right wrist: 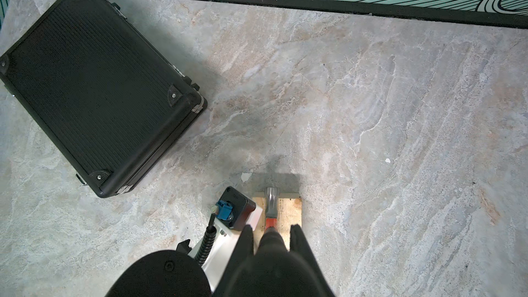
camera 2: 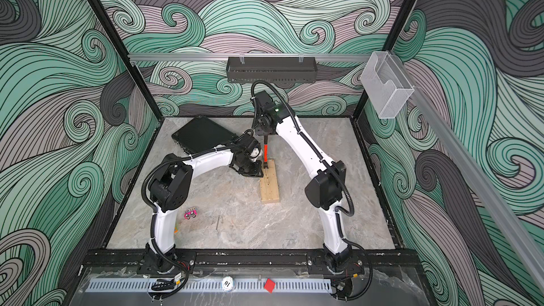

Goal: Use a claw hammer to pull out a nail
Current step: Remove the nail from the mounting plate.

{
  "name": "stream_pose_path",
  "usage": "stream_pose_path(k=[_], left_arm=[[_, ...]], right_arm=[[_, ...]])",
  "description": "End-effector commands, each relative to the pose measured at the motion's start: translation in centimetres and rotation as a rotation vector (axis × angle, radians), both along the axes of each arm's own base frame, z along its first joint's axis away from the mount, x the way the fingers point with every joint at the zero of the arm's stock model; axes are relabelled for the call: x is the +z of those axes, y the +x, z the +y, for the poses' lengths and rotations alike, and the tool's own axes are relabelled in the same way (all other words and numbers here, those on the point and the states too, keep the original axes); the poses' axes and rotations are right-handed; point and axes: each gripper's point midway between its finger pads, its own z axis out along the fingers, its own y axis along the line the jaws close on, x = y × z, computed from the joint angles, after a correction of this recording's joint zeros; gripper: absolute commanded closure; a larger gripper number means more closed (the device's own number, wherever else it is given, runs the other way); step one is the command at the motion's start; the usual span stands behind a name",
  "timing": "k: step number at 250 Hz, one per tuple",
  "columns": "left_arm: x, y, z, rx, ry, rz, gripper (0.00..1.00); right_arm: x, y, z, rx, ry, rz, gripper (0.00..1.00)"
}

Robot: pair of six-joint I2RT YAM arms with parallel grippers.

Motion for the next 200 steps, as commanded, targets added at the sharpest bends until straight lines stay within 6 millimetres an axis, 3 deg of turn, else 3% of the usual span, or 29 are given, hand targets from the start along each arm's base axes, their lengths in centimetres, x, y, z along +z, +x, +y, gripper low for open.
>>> stream_pose_path(k=[1,101,200], left_arm=[[-10.9,-7.0,12.1,-0.029,0.600,0.236,0.76],[-10.9,-6.9,12.1,-0.035,0.609,0.236,0.76],[-10.8,-6.9,12.0,-0.039,0.611,0.233,0.76]], right_arm=[[2.3,0.5,0.3,0.012,0.054,-0.047,1.00],[6.1,0.7,0.2,0.020,0.086,-0.141,1.00],[8.5,0.5,-0.2,0.018,0.100,-0.206,1.00]])
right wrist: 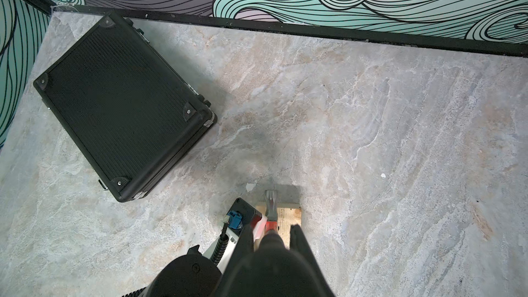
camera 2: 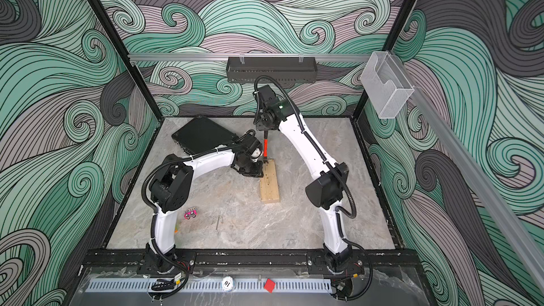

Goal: Use a claw hammer to pull out a nail
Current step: Remove the nail from the mounting plate.

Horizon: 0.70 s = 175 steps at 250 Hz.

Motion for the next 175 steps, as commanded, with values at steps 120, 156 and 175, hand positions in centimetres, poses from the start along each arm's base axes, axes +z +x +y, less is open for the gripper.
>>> stream_pose_path(k=[120,156,175], left_arm=[[-9.6,-6.1,10.4,-0.007,0.505,0.232,0.76],[-9.7,-6.3,10.4,-0.007,0.506,0.235,0.76],[-9.7,-6.3,10.4,-0.007,0.505,0.234,0.76]], right_arm=[[6.0,-0.1,-0.3,0.001,0.073,-0.154,1.00],[6.6,-0.4,-0.4,0.002,0.066,-0.168,1.00],[7.0,-0.5,-0.5,0.001,0.065,-0.178,1.00]])
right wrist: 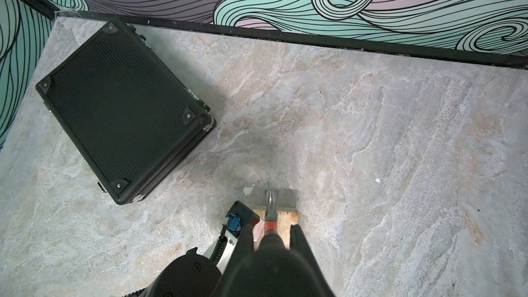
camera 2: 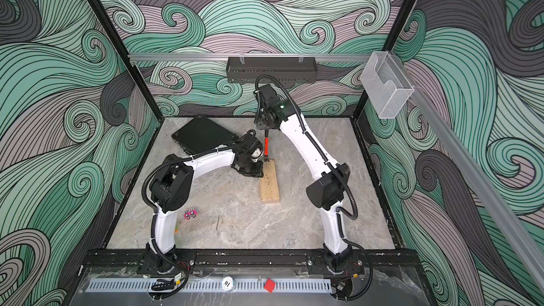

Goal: Use a claw hammer to pull out a nail
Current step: Remove the nail from the mounting plate.

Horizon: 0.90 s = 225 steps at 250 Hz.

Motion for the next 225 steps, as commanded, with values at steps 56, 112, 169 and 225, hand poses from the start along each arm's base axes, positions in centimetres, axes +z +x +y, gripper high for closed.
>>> stream_pose_path(k=[56,112,169,225], left_arm=[[-10.0,-6.3,10.5,-0.003,0.502,0.240,0.76],[-10.1,-6.4,10.4,-0.005,0.501,0.240,0.76],[-10.1,-6.3,10.3,-0.005,0.499,0.238,0.76],[-10.0,-6.3,10.2,-0.002,0.498,0.235,0.76]], right_arm=[[6.8,-0.8,-0.5,-0.002,0.068,-0.167,1.00],[8.4,-1.3,-1.1,-0.009,0.060,-0.208,1.00],[10.2,-2.1,-1.1,0.003,0.061,-0.255,1.00],[11.6,-3.1,-1.0,0.013,0.048,-0.299,1.00]])
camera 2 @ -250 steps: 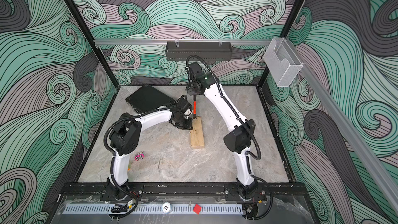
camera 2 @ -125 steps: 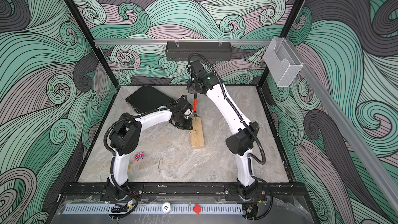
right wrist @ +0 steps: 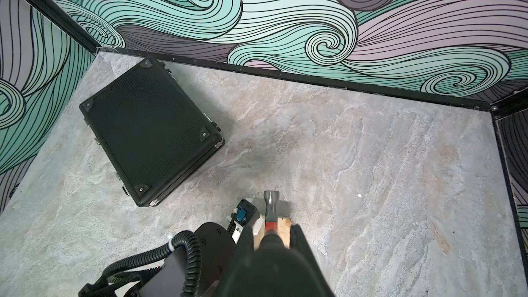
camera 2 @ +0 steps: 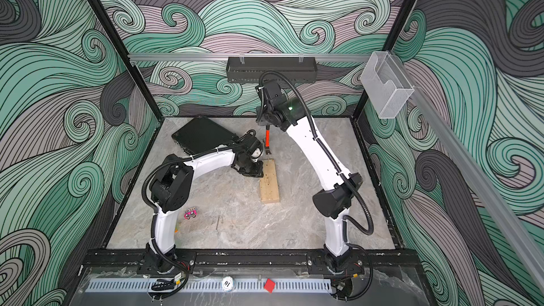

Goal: Use a claw hammer to pull out a nail
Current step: Remove the nail from the mounting plate.

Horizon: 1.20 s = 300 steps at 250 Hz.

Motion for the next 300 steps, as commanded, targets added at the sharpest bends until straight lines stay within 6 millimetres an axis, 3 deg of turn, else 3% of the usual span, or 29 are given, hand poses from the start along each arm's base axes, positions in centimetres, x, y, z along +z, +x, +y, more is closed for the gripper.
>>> stream_pose_path(k=[1,152,215,300], left_arm=[[-10.0,-6.3,10.2,-0.001,0.499,0.235,0.76],[-8.3,-5.1,9.1,0.016,0.427,0.151,0.76],[-5.1,-3.7,7.2,0.047,0.273,0.024,0.75],[-0.7,-2.5,5.8,0.058,0.146,-0.106,0.66]], right_arm=[[5.3,-0.7,-0.5,-0.012,0.052,-0.145,1.00],[6.2,-1.6,-0.1,0.008,0.053,-0.165,1.00],[6.3,-1.7,0.1,0.015,0.054,-0.167,1.00],[6.4,-2.1,0.5,0.032,0.065,-0.167,1.00]])
